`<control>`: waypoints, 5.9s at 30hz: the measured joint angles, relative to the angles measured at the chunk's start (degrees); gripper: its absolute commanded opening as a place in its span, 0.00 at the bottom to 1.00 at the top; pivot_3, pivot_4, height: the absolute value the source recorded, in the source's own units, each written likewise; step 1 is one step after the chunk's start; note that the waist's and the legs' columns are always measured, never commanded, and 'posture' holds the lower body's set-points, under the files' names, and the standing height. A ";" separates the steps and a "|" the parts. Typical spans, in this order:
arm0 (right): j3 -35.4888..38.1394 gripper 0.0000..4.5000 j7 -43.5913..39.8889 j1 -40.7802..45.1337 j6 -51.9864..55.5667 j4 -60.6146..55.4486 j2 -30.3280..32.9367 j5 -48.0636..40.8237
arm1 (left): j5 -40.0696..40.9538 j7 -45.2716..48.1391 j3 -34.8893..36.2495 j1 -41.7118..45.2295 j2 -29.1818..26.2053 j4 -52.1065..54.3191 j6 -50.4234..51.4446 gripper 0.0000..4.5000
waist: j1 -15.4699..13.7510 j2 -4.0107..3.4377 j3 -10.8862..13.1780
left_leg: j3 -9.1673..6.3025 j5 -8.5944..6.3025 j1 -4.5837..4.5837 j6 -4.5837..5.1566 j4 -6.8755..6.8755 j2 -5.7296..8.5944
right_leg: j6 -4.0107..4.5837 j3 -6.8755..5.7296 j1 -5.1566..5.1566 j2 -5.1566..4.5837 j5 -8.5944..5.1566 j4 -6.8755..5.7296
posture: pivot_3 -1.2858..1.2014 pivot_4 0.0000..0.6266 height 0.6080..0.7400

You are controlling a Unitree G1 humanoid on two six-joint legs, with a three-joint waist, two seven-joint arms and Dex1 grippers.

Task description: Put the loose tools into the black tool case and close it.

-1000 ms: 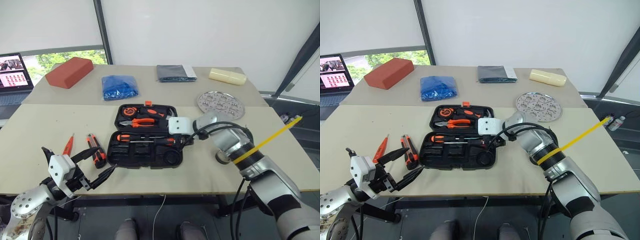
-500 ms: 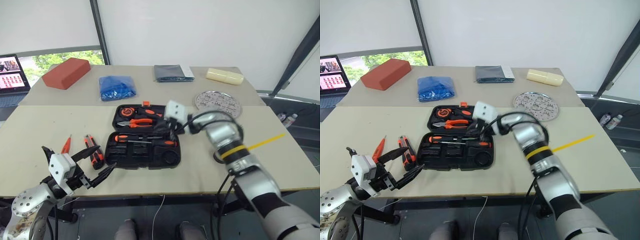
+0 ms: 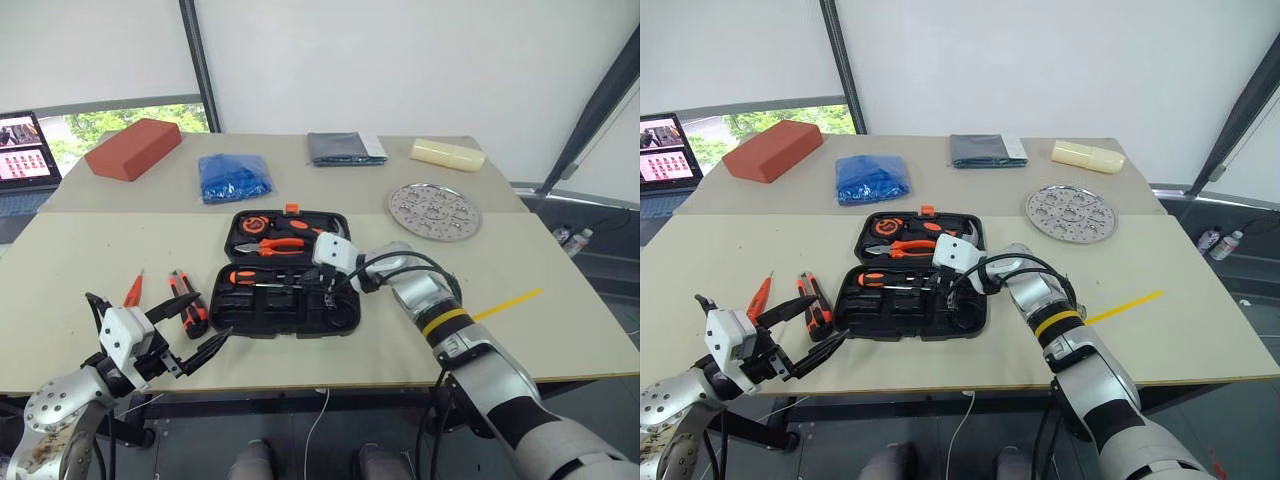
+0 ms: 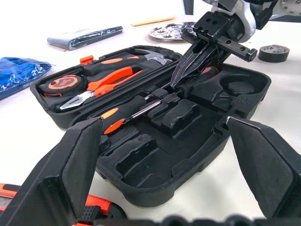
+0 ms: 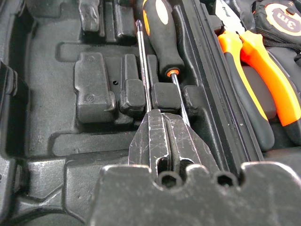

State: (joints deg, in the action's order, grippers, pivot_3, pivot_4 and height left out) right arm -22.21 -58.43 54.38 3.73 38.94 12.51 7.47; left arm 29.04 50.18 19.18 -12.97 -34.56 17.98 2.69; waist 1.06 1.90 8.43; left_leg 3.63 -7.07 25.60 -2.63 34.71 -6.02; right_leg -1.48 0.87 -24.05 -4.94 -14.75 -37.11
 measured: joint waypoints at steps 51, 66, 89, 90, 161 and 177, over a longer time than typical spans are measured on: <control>24.77 1.00 -11.48 -23.60 5.96 -45.18 21.46 -37.89 | 4.38 -27.02 3.35 22.73 -14.48 -25.44 44.52 0.57 | -0.97 0.27 0.18 | -0.11 -0.01 0.17 0.02 -0.52 0.00 | -0.22 -0.09 -0.24 0.06 -0.04 0.00 | 0.52 0.24 1.00; 25.87 1.00 -10.55 -28.74 8.26 -48.27 26.31 -38.13 | 0.27 4.48 3.57 20.72 -15.03 -30.61 14.61 0.11 | -1.95 0.43 0.26 | -0.06 -0.21 0.09 -0.59 -0.39 0.00 | -0.08 -0.11 -0.13 -0.03 -0.04 0.06 | 0.52 0.24 1.00; 27.44 1.00 -9.28 -34.88 10.74 -51.53 29.85 -39.10 | -31.15 27.89 -33.18 56.18 -7.41 -48.26 -15.43 0.11 | -1.74 0.40 0.29 | -0.21 0.09 0.64 0.10 0.42 0.03 | -0.61 0.04 -0.14 0.12 0.22 0.00 | 0.52 0.24 1.00; 27.44 1.00 -9.08 -34.92 10.79 -51.82 29.85 -39.10 | -32.26 27.46 -33.89 56.88 -7.41 -49.13 -17.15 0.11 | -1.78 0.40 0.29 | -0.21 0.09 0.64 0.10 0.44 0.03 | -0.61 0.04 -0.12 0.12 0.23 0.00 | 0.52 0.24 1.00; 29.03 1.00 -9.15 -39.62 -2.78 -45.95 23.14 -37.37 | 2.05 -5.59 21.63 -10.39 0.71 -7.32 18.20 0.99 | -0.19 0.09 0.09 | -0.14 -0.03 -0.07 -0.09 0.20 -0.20 | -0.25 0.46 0.04 0.42 -0.11 0.00 | 0.52 0.24 1.00; 28.61 1.00 -14.03 -33.07 -3.68 -39.53 23.89 -37.93 | 21.16 -39.48 22.25 10.83 -0.67 8.82 56.84 0.99 | -1.78 0.30 0.11 | -0.25 -0.08 -0.09 -0.21 0.25 0.16 | -0.35 0.05 0.32 -0.02 0.06 -0.02 | 0.52 0.24 1.00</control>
State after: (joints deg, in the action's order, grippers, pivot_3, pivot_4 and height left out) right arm 6.40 -72.46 21.30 0.05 -0.59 36.39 -30.47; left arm 50.20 10.70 41.42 -2.14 -35.23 26.80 59.53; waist -0.72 2.20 8.53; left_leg 3.37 -7.15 25.51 -2.84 34.96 -5.86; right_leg -1.83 0.92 -23.73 -4.97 -14.69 -37.12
